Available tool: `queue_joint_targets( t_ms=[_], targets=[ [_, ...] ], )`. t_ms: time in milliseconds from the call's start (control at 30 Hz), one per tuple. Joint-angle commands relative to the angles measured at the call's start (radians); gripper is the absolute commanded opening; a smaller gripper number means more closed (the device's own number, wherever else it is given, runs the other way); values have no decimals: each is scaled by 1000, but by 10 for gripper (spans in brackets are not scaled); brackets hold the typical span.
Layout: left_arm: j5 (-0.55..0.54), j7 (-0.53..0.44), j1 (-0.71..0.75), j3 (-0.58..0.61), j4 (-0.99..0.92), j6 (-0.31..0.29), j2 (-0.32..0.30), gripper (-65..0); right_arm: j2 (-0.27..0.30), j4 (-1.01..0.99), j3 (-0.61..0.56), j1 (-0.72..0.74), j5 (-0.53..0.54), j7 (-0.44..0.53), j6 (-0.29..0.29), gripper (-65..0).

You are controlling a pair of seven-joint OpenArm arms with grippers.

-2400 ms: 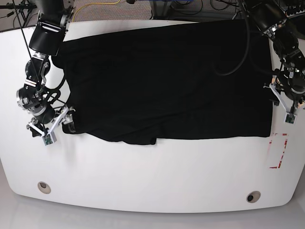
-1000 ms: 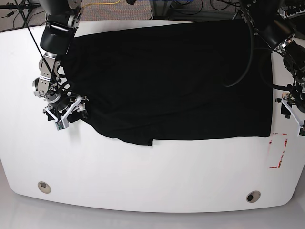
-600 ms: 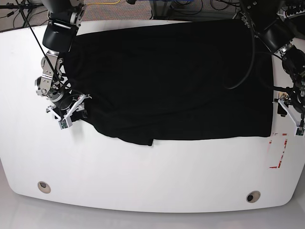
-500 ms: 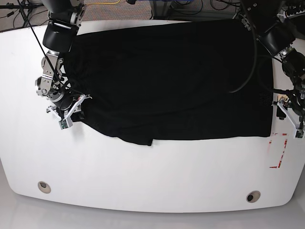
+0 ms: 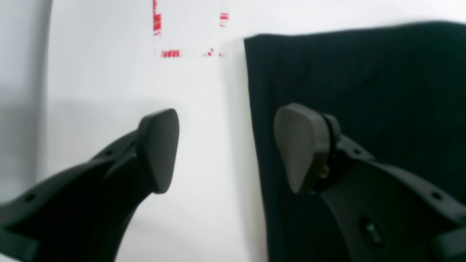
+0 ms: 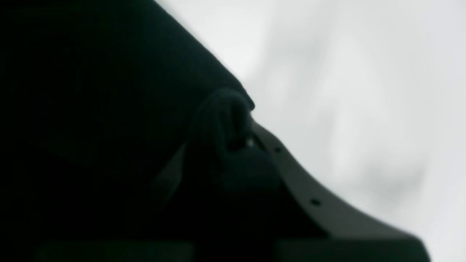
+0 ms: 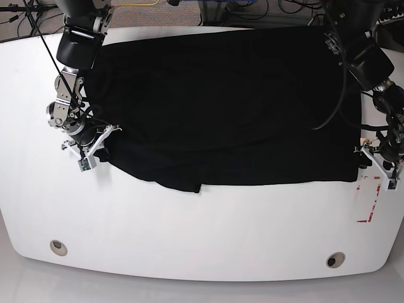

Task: Fold the T-shirt properly
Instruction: 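Grasp the shirt's side edges with both grippers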

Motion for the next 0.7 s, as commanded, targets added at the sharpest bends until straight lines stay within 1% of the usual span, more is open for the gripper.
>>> queue_joint_targets(
  t_ms=[0,100,300,367,567,667],
  targets=[
    [-7,-53,-57,2,-59,30,-15,-235,14,17,2,16,-1,3,-2,-639],
    [-5,-99,-90,1,-154,81,-15,-235,14,17,2,16,-1,3,-2,-639],
    [-4,-201,-116,6,-270,178,-18,-235,13,17,2,14,-1,5,-2,-639],
    [-4,-224,-119,6,-303,190,-18,-235,13,18,2,14,-1,5,-2,-640],
    [-1,-276,-166,7,-434,194,-20,-233,13,18,2,14,-1,5,-2,-640],
    [-1,-316,-199,7,-520,194,-31,-233,13,20,2,14,-1,5,-2,-640]
  ],
)
